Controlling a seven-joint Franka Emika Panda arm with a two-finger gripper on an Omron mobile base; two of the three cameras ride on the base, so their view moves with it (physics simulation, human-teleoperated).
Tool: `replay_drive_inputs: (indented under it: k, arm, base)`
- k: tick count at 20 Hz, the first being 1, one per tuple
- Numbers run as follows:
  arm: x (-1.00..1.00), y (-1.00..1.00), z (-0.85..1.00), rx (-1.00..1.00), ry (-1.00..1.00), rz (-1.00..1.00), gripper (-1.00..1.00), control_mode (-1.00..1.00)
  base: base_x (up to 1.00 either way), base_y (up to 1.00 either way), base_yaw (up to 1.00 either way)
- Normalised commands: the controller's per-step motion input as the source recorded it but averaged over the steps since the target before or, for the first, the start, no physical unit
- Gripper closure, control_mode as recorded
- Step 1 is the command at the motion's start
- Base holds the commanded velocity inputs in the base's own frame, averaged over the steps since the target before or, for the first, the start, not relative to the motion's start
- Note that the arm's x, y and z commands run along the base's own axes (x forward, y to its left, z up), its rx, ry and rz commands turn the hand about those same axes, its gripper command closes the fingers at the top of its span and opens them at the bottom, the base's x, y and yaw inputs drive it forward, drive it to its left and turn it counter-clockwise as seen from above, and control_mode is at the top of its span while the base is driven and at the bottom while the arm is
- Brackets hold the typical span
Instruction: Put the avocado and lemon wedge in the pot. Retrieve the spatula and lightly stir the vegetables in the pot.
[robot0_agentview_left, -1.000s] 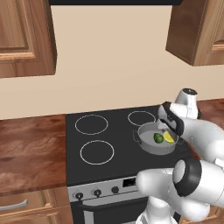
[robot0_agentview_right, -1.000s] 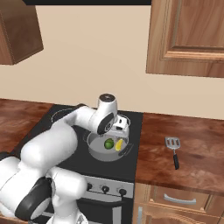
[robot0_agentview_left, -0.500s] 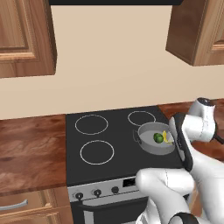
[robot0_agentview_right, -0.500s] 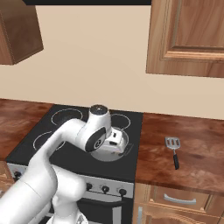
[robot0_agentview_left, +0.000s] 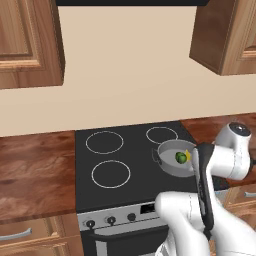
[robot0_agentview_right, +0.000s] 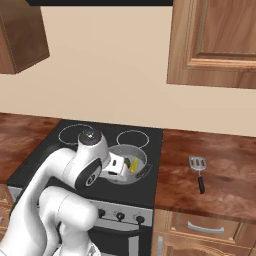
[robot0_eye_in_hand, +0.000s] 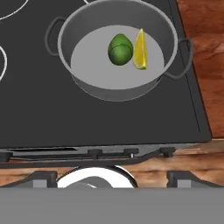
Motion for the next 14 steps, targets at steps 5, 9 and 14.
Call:
replay_drive_inputs:
  k: [5,9,14]
  arm:
    - [-0.02,-0.55,0.08,0.00,-0.08,-0.02,-1.00,-1.00]
    - [0.00,-0.85,0.19,0.00,-0.03,-0.05,-1.00,-1.00]
    - [0.02,-0.97,0.16,0.00,0.00,-0.09,-1.00,-1.00]
  base:
    - [0.00,0.00,0.00]
    - [0.00,0.00,0.00]
    - [0.00,0.00,0.00]
